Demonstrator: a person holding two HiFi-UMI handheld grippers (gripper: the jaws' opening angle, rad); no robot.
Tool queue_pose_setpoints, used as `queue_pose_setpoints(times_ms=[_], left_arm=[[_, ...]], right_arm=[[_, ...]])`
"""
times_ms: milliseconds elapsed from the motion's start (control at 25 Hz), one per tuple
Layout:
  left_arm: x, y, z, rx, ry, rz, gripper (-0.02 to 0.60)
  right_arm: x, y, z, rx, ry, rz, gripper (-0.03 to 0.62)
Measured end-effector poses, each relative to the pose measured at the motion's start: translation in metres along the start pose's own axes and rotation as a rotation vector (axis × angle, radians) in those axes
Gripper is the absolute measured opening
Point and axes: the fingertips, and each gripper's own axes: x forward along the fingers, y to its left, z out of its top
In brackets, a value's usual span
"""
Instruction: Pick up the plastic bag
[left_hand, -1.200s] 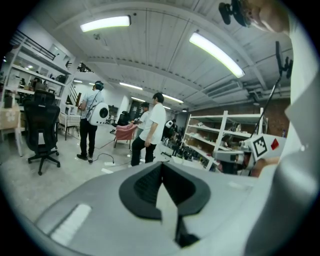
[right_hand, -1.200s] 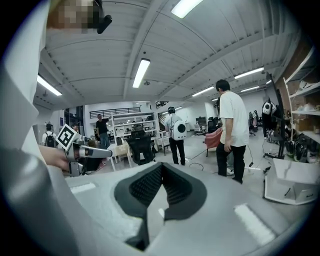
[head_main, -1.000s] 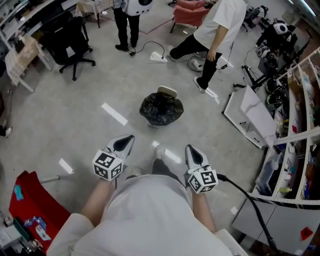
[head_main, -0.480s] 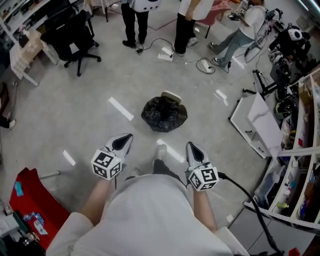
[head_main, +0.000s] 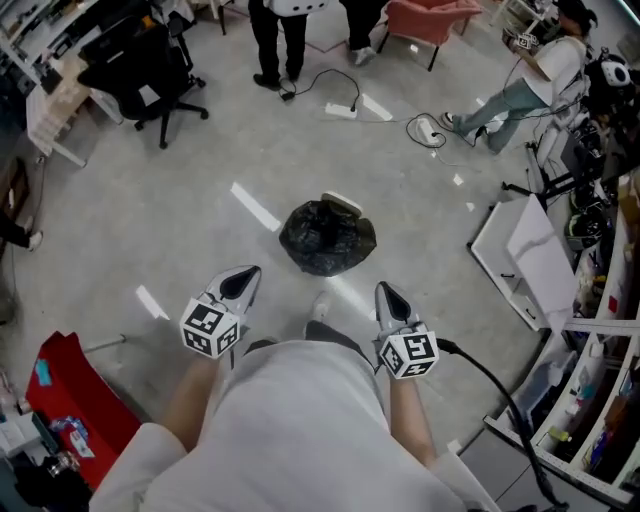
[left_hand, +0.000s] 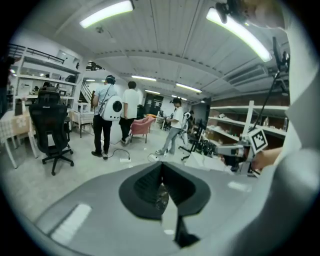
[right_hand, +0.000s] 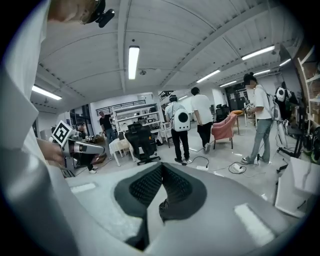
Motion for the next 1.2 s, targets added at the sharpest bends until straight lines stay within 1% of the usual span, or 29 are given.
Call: queue_pose_setpoints(times_ms=[240, 360, 480, 600, 760, 880, 1000, 1200], left_arm=[[0.037, -0.003, 0.004, 0.009, 0.042, 0.033, 0.003], [0.051, 0.001, 0.003, 0.004, 0.067, 0.048, 0.003], [0.059, 0.005, 0.001, -0.001, 0.097, 0.056, 0.003], [0.070, 0.008, -0.004, 0.003, 0.133, 0.047, 0.003], [0.091, 0.016, -0.017, 0.009, 0.185, 0.007, 0.003], [0.111, 0.029, -0.029, 0.017, 0.208, -0.021, 0.003], [0.134, 0.047, -0.042, 0.032, 0.220, -0.031, 0.003], [0.172, 0.087, -0.082, 0.033, 0.280, -0.052, 0.003]], right_arm=[[0.016, -0.045, -0.010, 0.016, 0.057, 0.041, 0.002], [0.026, -0.057, -0.017, 0.017, 0.087, 0.061, 0.002], [0.033, -0.063, -0.027, 0.033, 0.110, 0.063, 0.002], [0.043, -0.069, -0.037, 0.061, 0.132, 0.056, 0.002], [0.060, -0.071, -0.051, 0.074, 0.168, 0.052, 0.002], [0.076, -0.074, -0.062, 0.063, 0.189, 0.036, 0.002], [0.087, -0.081, -0.077, 0.063, 0.220, -0.006, 0.002], [0.110, -0.092, -0.116, 0.059, 0.298, -0.073, 0.002]])
